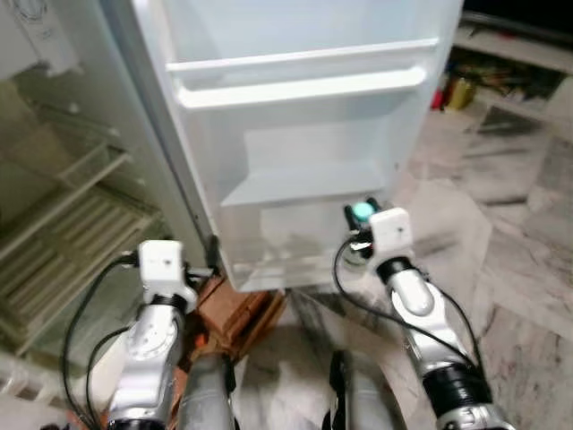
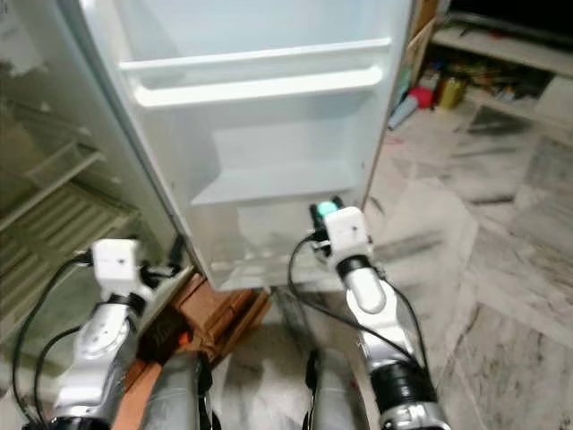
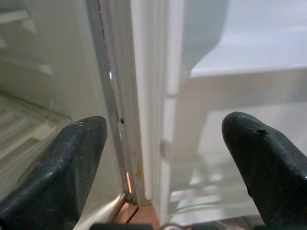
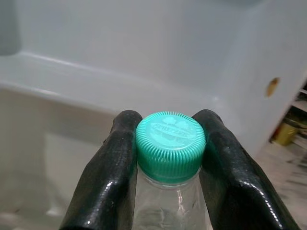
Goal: Restocking fridge
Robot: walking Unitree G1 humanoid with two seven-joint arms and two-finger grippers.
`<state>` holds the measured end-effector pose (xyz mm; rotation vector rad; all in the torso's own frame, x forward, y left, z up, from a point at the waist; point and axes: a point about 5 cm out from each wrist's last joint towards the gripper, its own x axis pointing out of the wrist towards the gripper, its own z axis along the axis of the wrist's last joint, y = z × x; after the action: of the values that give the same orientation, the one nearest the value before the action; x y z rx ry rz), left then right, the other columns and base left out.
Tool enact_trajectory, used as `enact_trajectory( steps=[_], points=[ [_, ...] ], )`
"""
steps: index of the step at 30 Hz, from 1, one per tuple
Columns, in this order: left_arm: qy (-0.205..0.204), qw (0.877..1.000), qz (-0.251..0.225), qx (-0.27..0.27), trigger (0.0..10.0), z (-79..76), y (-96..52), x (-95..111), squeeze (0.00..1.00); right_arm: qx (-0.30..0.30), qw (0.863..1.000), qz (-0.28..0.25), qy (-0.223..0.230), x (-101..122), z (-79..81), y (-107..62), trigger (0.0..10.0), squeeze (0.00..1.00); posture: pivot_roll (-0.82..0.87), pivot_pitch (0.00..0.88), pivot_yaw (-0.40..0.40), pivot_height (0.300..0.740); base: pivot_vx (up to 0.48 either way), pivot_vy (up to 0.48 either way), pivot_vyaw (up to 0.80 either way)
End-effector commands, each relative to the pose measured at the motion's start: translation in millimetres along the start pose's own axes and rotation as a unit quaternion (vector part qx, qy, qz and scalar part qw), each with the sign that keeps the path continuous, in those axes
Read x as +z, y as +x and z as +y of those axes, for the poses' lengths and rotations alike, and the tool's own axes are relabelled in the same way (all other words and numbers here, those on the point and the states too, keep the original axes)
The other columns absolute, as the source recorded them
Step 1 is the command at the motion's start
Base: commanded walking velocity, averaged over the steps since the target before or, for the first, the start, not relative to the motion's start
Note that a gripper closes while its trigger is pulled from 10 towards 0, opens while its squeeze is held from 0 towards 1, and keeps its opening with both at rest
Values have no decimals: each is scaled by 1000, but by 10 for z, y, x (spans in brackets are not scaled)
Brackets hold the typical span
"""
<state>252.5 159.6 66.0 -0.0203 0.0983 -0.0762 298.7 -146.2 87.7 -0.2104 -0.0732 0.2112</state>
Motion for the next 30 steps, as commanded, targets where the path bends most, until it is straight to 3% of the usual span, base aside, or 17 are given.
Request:
enact_trajectory(
  steps=[1, 11, 17, 30],
  points=[
    [4, 1000, 0, 11, 10000, 80, -23, 1, 0, 11, 1000, -26, 5, 101, 46, 58, 10000, 0, -11, 33, 9, 616, 319, 0, 0],
    [3, 1000, 2, 11, 10000, 81, -29, 1, 0, 18, 999, -30, 6, 105, 71, 55, 10000, 0, -7, 34, 10, 616, 301, 0, 0],
    [0, 1000, 1, 16, 10000, 91, -62, 15, 0, 30, 999, -33, 4, 106, 113, 47, 10000, 0, 5, 60, 2, 616, 0, 0, 0],
    [13, 999, 9, 34, 10000, 222, -376, 121, 0, 29, 999, -25, -15, 53, 59, 144, 10000, 0, 77, 171, 18, 606, 0, 0, 0]
  ],
)
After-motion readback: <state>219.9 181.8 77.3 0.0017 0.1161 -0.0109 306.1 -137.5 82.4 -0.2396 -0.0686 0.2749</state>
